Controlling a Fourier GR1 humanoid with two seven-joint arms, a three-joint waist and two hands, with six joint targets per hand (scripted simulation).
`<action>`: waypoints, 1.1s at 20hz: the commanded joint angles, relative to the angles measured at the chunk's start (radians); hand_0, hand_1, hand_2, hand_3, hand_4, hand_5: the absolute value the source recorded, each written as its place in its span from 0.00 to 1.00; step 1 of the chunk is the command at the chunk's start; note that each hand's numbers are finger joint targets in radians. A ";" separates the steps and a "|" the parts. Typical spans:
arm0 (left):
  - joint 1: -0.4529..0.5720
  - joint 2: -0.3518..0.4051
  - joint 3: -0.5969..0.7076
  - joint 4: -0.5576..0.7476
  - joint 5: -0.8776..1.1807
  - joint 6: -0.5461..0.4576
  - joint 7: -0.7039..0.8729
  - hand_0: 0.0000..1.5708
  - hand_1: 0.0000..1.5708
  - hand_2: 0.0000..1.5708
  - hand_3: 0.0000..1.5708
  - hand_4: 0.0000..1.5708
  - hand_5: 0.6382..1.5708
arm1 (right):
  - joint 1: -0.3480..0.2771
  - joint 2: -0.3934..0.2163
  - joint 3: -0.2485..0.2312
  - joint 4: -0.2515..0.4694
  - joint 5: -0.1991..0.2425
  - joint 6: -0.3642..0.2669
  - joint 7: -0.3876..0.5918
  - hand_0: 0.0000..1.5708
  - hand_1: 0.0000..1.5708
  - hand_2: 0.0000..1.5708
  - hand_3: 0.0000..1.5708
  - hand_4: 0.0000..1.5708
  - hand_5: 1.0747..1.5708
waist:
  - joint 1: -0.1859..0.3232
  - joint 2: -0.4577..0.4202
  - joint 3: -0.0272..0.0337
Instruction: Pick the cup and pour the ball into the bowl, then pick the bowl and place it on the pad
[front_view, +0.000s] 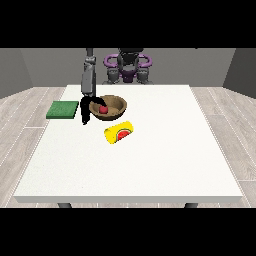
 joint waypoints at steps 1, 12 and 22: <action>-0.053 0.017 -0.010 0.016 0.007 -0.008 0.034 0.00 0.00 0.00 0.00 0.00 0.96 | -0.094 0.068 0.040 0.060 0.039 -0.126 0.109 0.00 0.00 0.00 0.00 0.28 1.00 | 0.047 0.009 0.0191; -0.005 0.034 0.027 0.056 0.027 -0.043 -0.006 0.00 0.00 0.00 0.00 0.00 0.97 | 0.027 0.014 0.108 0.067 0.194 -0.284 0.185 1.00 1.00 1.00 1.00 0.74 0.72 | 0.041 -0.001 0.0164; 0.129 0.134 0.091 0.324 -0.015 -0.125 -0.109 0.00 0.00 0.00 0.00 0.00 0.97 | -0.140 -0.113 0.269 -0.121 0.328 -0.270 0.701 1.00 1.00 1.00 1.00 0.80 0.80 | -0.128 -0.177 0.0154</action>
